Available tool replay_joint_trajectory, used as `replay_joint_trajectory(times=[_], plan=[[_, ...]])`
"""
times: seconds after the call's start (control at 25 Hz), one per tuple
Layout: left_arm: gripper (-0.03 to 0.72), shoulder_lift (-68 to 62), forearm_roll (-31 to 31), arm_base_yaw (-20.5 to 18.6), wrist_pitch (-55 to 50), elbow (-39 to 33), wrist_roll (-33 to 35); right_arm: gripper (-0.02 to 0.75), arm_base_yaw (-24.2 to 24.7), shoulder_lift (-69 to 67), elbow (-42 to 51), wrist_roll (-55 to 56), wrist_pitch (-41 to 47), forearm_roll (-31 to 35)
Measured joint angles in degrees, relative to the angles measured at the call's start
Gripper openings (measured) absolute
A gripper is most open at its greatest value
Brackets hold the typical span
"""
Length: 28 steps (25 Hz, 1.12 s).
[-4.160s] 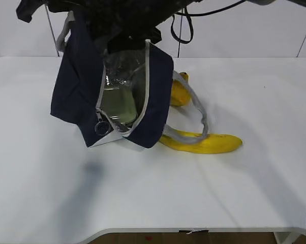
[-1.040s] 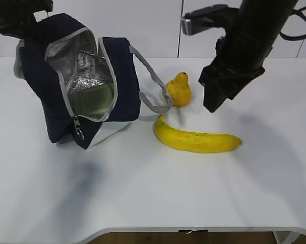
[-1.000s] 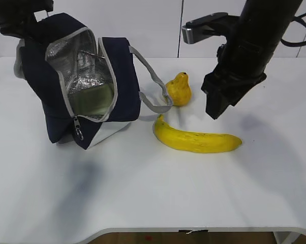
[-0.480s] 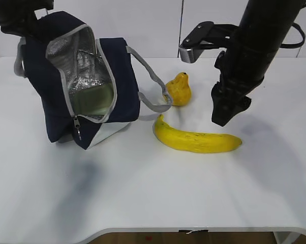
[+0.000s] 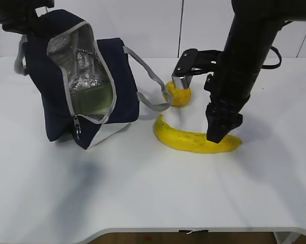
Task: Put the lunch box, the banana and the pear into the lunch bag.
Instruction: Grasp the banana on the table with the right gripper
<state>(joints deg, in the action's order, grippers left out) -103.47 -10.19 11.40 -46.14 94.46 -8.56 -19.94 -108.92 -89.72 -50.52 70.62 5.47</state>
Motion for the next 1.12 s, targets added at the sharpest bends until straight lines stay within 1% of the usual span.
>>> replay_joint_trajectory(times=[0.16, 0.32, 0.44, 0.72, 1.12], plan=[[-0.006, -0.11, 0.00, 0.00, 0.21, 0.00, 0.00, 0.466, 0.00, -1.21, 0.00, -2.00, -2.25, 0.44], [-0.006, -0.20, 0.00, 0.00, 0.22, 0.00, 0.00, 0.522, 0.00, -1.87, 0.00, -3.99, -6.20, 0.44], [-0.006, -0.20, 0.00, 0.00, 0.22, 0.00, 0.00, 0.536, 0.00, -2.35, 0.00, -5.29, -7.65, 0.49], [-0.006, -0.20, 0.00, 0.00, 0.22, 0.00, 0.00, 0.542, 0.00, -4.68, 0.00, -8.02, -9.19, 2.41], [-0.006, -0.20, 0.00, 0.00, 0.32, 0.00, 0.00, 0.544, 0.00, -8.52, 0.00, -9.72, -13.03, 2.72]])
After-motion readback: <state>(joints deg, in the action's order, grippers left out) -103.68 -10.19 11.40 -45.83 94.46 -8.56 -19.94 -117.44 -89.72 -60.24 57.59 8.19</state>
